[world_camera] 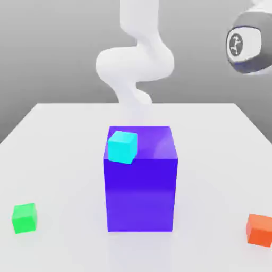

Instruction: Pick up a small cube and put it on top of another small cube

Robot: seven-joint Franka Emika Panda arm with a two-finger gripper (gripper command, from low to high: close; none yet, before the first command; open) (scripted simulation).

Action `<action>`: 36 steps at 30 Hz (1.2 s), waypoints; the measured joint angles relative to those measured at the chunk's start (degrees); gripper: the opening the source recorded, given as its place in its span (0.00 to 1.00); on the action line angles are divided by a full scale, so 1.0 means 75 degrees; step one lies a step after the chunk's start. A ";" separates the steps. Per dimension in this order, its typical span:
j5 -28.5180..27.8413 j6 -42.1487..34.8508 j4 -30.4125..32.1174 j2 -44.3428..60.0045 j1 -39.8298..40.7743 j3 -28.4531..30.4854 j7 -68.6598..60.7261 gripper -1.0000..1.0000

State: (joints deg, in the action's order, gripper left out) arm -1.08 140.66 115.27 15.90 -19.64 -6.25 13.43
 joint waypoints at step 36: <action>0.0114 0.0843 0.1854 0.0236 0.1018 0.2444 0.2237 0.00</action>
State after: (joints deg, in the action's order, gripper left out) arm -0.23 146.98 129.18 17.67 -12.00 12.08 30.21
